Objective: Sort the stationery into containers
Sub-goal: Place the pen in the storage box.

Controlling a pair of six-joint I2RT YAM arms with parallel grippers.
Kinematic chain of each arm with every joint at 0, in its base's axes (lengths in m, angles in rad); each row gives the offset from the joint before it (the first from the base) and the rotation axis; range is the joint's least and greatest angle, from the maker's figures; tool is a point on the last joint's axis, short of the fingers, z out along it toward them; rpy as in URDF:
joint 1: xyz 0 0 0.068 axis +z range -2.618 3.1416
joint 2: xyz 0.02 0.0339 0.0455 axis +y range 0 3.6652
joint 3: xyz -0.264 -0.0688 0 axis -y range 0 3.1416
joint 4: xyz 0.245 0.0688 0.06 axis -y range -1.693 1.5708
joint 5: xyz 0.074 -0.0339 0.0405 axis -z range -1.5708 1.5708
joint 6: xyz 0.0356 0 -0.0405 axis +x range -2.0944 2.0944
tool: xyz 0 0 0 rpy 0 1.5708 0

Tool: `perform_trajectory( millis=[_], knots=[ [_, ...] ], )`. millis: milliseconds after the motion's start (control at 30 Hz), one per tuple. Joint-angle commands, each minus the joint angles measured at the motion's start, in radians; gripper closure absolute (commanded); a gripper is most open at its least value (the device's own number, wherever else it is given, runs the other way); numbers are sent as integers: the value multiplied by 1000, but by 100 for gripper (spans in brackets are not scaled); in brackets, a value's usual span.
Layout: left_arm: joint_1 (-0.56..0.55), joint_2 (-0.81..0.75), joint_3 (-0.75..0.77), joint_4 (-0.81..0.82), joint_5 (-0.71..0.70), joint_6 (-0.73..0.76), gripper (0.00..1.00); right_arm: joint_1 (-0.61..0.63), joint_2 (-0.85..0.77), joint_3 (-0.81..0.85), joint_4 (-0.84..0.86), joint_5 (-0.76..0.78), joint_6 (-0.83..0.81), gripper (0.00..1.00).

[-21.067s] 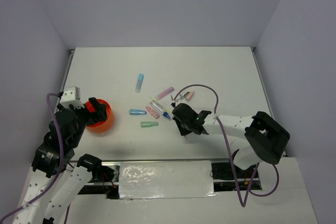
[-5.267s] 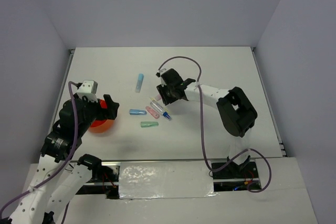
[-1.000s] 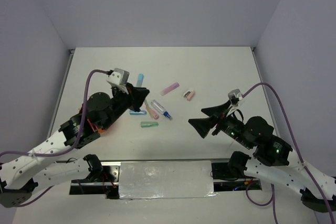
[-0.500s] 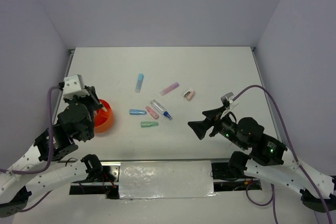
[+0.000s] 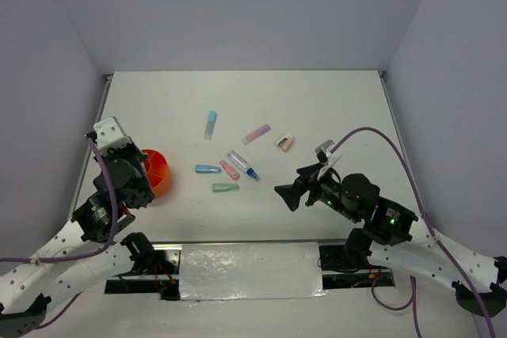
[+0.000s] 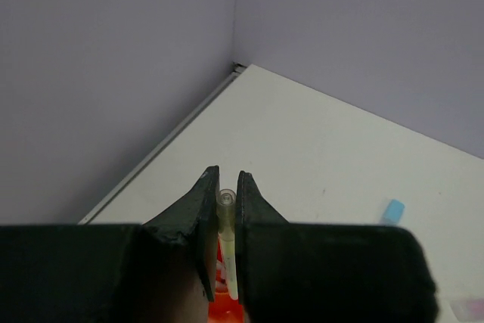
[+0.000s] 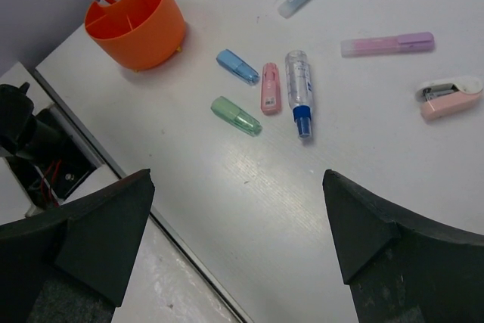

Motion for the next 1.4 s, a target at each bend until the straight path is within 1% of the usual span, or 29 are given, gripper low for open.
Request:
perform_trajectory(
  millis=[0, 33, 67, 100, 200, 300, 400, 467, 600, 667, 700, 800, 900, 1000, 1033, 1100, 1133, 1167, 1200, 1300, 1367],
  knots=[
    [93, 20, 2, 66, 58, -3, 100, 3, 14, -23, 71, 2, -19, 0],
    [141, 41, 15, 29, 82, -97, 100, 3, 17, -25, 80, 0, -19, 0],
    [185, 55, 34, -46, 119, -138, 100, 4, 17, -26, 80, 2, -20, 0],
    [186, 69, 39, -47, 130, -166, 100, 3, 18, -26, 80, 3, -20, 0],
    [257, 121, 45, -80, 119, -232, 100, 3, 17, -32, 80, 6, -22, 0],
    [290, 135, 15, -58, 133, -273, 100, 3, 9, -41, 87, -4, -20, 0],
    [299, 131, -39, -28, 113, -318, 100, 3, 6, -43, 88, -6, -19, 0],
    [302, 125, -85, 14, 93, -324, 97, 3, 8, -42, 84, -11, -16, 0],
    [314, 123, -140, 67, 67, -342, 96, 3, 11, -42, 87, -18, -9, 0],
    [321, 126, -155, 59, 60, -370, 95, 3, 18, -40, 89, -21, -5, 0],
    [324, 132, -159, 27, 58, -409, 94, 3, 25, -40, 89, -21, -2, 0],
    [325, 137, -180, -11, 30, -443, 93, 3, 37, -43, 94, -23, 0, 0],
    [328, 129, -200, 14, 27, -427, 88, 3, 52, -40, 95, -24, 3, 0],
    [328, 128, -200, 4, 44, -454, 60, 3, 64, -42, 112, -26, 9, 0],
    [328, 131, -192, -23, 52, -463, 46, 3, 69, -42, 117, -27, 14, 0],
    [328, 144, -186, -31, 81, -457, 34, 3, 86, -42, 129, -29, 17, 0],
    [328, 151, -176, -59, 81, -465, 23, 1, 92, -42, 132, -27, 21, 0],
    [328, 155, -163, -89, 83, -486, 18, 1, 110, -40, 134, -21, 26, 0],
    [328, 163, -153, -123, 84, -541, 9, 1, 123, -37, 130, -9, 30, 0],
    [328, 172, -85, -258, 119, -609, 1, 1, 218, 0, 94, 54, 57, 0],
    [328, 175, -61, -294, 142, -629, 1, 1, 299, 8, 91, 52, 55, 0]
  ],
)
